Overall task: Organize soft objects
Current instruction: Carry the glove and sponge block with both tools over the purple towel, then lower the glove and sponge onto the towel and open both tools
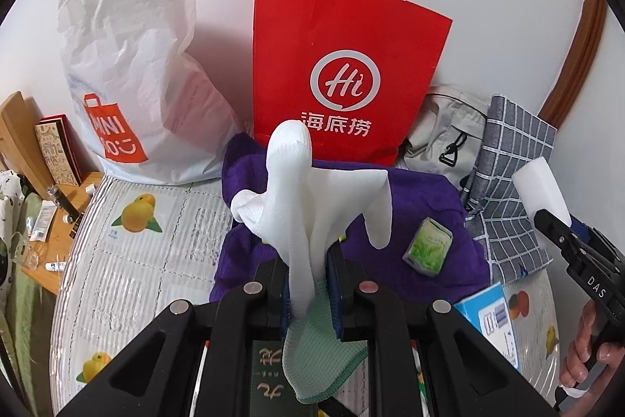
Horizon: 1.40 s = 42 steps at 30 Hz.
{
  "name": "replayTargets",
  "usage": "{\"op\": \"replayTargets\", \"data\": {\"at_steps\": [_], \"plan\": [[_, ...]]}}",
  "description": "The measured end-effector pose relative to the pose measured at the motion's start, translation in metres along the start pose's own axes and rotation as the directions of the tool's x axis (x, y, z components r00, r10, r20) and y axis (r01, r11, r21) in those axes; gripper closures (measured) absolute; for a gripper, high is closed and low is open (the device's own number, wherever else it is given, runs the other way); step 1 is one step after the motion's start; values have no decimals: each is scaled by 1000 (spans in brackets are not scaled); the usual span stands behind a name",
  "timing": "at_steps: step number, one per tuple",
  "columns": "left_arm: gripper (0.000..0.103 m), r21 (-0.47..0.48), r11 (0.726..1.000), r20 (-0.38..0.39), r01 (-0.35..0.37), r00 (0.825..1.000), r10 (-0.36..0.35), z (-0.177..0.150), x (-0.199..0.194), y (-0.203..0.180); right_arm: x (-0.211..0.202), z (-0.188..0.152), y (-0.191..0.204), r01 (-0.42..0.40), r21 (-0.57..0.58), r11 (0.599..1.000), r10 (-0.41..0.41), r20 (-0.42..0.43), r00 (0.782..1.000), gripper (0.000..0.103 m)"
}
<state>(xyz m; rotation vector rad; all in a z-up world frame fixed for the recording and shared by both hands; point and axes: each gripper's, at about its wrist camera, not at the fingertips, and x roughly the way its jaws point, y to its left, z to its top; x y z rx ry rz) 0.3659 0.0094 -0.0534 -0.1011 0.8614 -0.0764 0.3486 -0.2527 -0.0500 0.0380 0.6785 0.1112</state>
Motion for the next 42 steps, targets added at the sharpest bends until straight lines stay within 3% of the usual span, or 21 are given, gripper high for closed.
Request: {"op": "replayTargets", "data": {"at_steps": [9, 18, 23, 36, 38, 40, 42], "plan": [[87, -4, 1000, -30, -15, 999, 15, 16, 39, 0, 39, 18, -2, -39, 3, 999, 39, -37, 999, 49], [87, 9, 1000, -112, -2, 994, 3, 16, 90, 0, 99, 1, -14, -15, 8, 1000, 16, -130, 991, 50], [87, -7, 1000, -156, -8, 988, 7, 14, 109, 7, 123, -9, -13, -47, 8, 999, 48, -207, 977, 50], [85, -41, 999, -261, 7, 965, -18, 5, 148, 14, 161, -27, -6, -16, -10, 1000, 12, -301, 953, 49], [85, -42, 999, -265, 4, 964, -15, 5, 150, 13, 163, -28, -4, -25, -15, 1000, 19, -309, 951, 47], [84, -42, 999, -269, 4, 963, -15, 4, 151, 12, 162, -27, -2, -30, -22, 999, 21, -306, 952, 34], [82, -40, 999, -270, 7, 963, -18, 5, 152, 10, 159, -24, 1, -28, -30, 999, 18, -282, 959, 28]]}}
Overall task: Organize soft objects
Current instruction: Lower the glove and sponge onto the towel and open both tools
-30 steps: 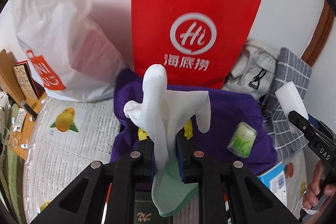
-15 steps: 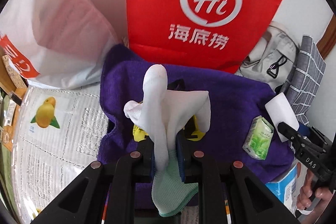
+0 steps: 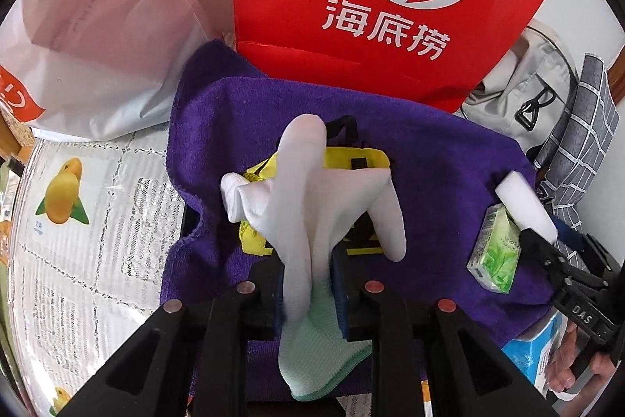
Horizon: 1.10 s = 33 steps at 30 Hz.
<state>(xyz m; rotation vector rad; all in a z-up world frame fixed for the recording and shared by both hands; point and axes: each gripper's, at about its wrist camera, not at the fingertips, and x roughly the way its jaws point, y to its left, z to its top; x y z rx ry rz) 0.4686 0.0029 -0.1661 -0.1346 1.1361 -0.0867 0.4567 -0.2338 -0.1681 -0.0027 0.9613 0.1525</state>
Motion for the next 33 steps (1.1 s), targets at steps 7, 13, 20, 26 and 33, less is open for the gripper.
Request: {"op": "replayTargets", "data": {"at_steps": [7, 13, 20, 26, 33], "plan": [[56, -6, 1000, 18, 28, 999, -28, 0, -8, -3, -17, 5, 0, -24, 8, 1000, 24, 52, 998, 21], [44, 1, 999, 49, 47, 998, -47, 1, -23, -3, -35, 6, -2, -16, 13, 1000, 14, 92, 996, 21], [44, -12, 999, 84, 44, 996, -43, 3, -50, 4, -67, 2, 1, -19, 58, 998, 10, 151, 988, 21], [44, -3, 998, 152, 64, 986, -62, -4, -77, -2, -94, -27, 13, -8, 56, 998, -1, 147, 989, 21], [44, 66, 993, 213, 100, 971, -112, -22, -122, -26, -127, -85, 16, -30, 86, 996, 18, 145, 989, 23]]}}
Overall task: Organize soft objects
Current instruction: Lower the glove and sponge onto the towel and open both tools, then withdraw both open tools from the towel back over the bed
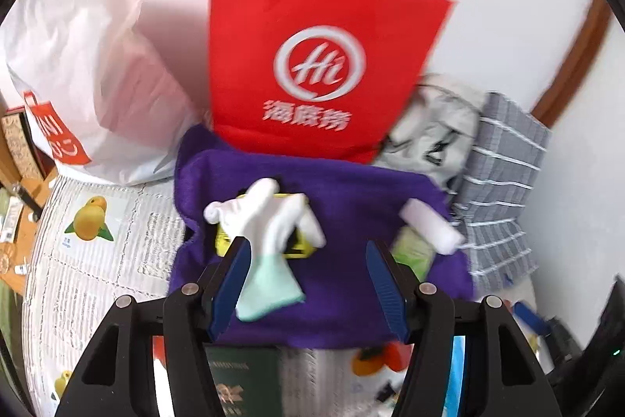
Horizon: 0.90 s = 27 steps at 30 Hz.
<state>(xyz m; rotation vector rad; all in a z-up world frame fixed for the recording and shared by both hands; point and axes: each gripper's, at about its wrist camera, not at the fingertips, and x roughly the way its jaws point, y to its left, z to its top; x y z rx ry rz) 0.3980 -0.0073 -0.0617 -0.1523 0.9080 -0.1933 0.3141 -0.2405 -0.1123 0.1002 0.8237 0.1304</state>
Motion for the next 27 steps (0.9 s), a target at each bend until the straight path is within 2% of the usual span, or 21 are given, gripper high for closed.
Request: {"op": "replayTargets", "data": {"at_steps": [2, 4, 6, 13, 17, 20, 22, 25, 27], "plan": [[44, 22, 1000, 24, 14, 1000, -14, -8, -15, -7, -10, -15, -1, -14, 8, 1000, 14, -1, 1000, 28], [44, 45, 999, 37, 23, 999, -25, -21, -27, -14, -21, -31, 1, -20, -15, 1000, 19, -17, 1000, 47], [44, 58, 998, 32, 27, 999, -29, -34, -38, -17, -28, -43, 2, -14, -28, 1000, 13, -29, 1000, 52], [44, 30, 999, 0, 35, 999, -35, -85, -58, -5, -56, -93, 2, -64, -27, 998, 64, -36, 997, 52], [44, 17, 1000, -14, 20, 1000, -20, -116, -66, 4, -65, -123, 14, -56, -60, 997, 52, -67, 996, 52], [44, 4, 1000, -14, -2, 1000, 2, -142, -74, 13, -62, -140, 24, -44, -106, 993, 35, -91, 995, 53], [44, -26, 1000, -6, -11, 1000, 11, -156, -79, 21, -55, -150, 30, -3, -147, 989, -12, -105, 994, 53], [44, -74, 997, -16, -13, 1000, 12, -179, -85, 37, -41, -160, 34, 18, -172, 985, -41, -132, 990, 63], [44, -96, 995, -24, -15, 1000, 12, -190, -88, 45, -32, -163, 34, 12, -176, 984, -38, -144, 989, 63]]}}
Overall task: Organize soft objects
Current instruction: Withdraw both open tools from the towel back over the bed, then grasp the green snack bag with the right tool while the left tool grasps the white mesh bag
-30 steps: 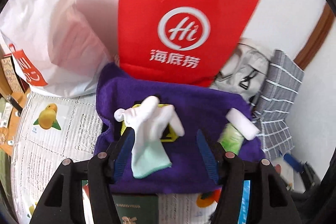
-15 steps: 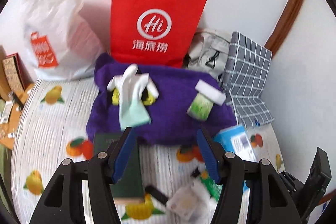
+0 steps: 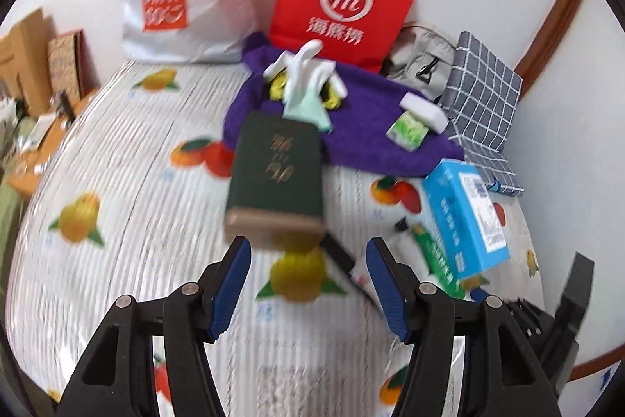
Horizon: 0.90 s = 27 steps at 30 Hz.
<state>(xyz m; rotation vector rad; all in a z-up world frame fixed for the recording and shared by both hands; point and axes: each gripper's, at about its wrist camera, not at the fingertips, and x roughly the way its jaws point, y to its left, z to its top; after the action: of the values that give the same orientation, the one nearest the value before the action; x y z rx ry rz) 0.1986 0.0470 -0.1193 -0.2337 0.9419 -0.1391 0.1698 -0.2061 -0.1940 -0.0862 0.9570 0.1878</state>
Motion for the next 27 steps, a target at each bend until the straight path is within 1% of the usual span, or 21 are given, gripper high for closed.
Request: {"op": "replayTargets", "data": {"at_steps": [4, 5, 6, 7, 9, 12, 16, 21, 24, 25, 26, 27], "plan": [[44, -22, 1000, -11, 3, 1000, -3, -16, -5, 12, 17, -2, 3, 36, -31, 999, -36, -6, 999, 65], [44, -27, 1000, -12, 3, 1000, -4, -19, -6, 14, 21, -3, 5, 38, -38, 999, -39, -15, 999, 69], [44, -33, 999, -14, 5, 1000, -5, -21, -7, 17, 21, -4, 6, 25, -44, 999, -25, -12, 1000, 83], [44, -39, 999, -20, 7, 1000, -8, -24, -6, 18, 18, -5, 9, 24, -50, 998, -25, -2, 1000, 90], [44, -46, 999, -31, 7, 999, -8, -28, -5, 21, 11, -7, 13, 48, -59, 997, -47, 15, 999, 93], [44, -64, 998, -45, 9, 999, -12, -36, -5, 24, -3, -13, 15, 19, -36, 999, -19, 19, 1000, 95], [44, -77, 997, -52, 1, 999, -5, -46, -8, 26, -23, -26, 15, 13, -17, 1000, -13, 15, 1000, 97], [44, -97, 995, -61, -13, 998, 7, -57, -10, 31, -47, -53, 7, -9, 14, 1000, 9, -34, 999, 98], [44, -103, 995, -66, -16, 998, 9, -61, -9, 31, -52, -64, 5, -53, 21, 998, 54, -44, 998, 95], [44, -103, 995, -68, -18, 998, 11, -63, -9, 30, -51, -67, 5, -75, 17, 997, 76, -44, 996, 92], [44, -99, 995, -69, -20, 998, 14, -63, -9, 29, -49, -69, 5, -86, 15, 996, 87, -53, 995, 87], [44, -96, 995, -70, -23, 997, 16, -64, -9, 28, -48, -70, 5, -84, 17, 996, 85, -58, 995, 71]]}}
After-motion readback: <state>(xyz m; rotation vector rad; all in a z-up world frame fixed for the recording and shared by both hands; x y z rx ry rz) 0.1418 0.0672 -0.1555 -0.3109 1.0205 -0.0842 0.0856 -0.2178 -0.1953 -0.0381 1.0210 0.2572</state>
